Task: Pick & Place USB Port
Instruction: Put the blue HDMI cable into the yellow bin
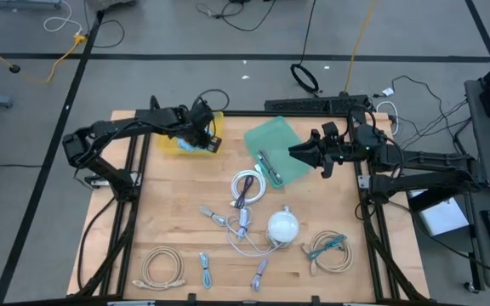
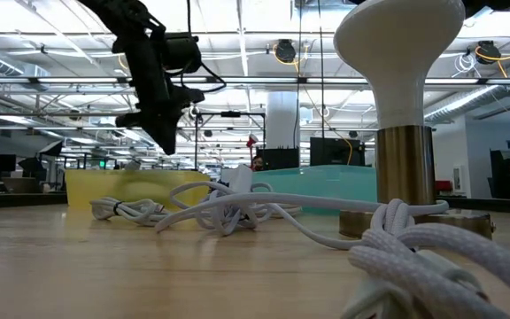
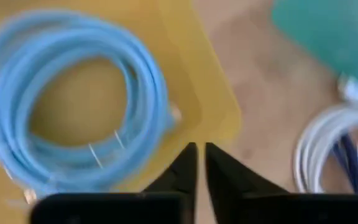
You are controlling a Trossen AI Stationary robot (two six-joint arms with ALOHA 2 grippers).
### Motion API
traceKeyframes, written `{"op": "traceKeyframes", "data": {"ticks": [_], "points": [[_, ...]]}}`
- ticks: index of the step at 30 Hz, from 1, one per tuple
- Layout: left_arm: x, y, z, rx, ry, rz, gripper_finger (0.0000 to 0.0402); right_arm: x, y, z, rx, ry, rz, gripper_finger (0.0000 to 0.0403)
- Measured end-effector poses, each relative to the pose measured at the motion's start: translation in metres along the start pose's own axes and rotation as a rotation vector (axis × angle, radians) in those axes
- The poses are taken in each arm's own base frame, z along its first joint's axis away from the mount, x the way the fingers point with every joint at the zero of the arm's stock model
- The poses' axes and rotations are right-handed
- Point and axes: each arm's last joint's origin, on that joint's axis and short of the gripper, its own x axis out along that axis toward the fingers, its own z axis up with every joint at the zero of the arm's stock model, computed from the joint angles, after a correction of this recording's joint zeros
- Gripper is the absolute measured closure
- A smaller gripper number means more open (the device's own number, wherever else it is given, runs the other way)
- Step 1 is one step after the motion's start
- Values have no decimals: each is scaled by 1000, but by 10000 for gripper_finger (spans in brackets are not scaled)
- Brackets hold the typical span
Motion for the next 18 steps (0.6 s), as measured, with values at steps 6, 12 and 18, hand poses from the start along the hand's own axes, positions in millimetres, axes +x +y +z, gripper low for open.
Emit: {"op": "traceKeyframes", "data": {"ticks": [6, 12, 18], "points": [[0, -8, -14, 54, 39, 80, 399, 0, 0, 0, 0, 0, 0, 310], [1, -3, -11, 43, 11, 106, 400, 0, 0, 0, -3, -1, -1, 310], [14, 17, -16, -1, 82, 109, 401, 0, 0, 0, -1, 0, 0, 310]]}}
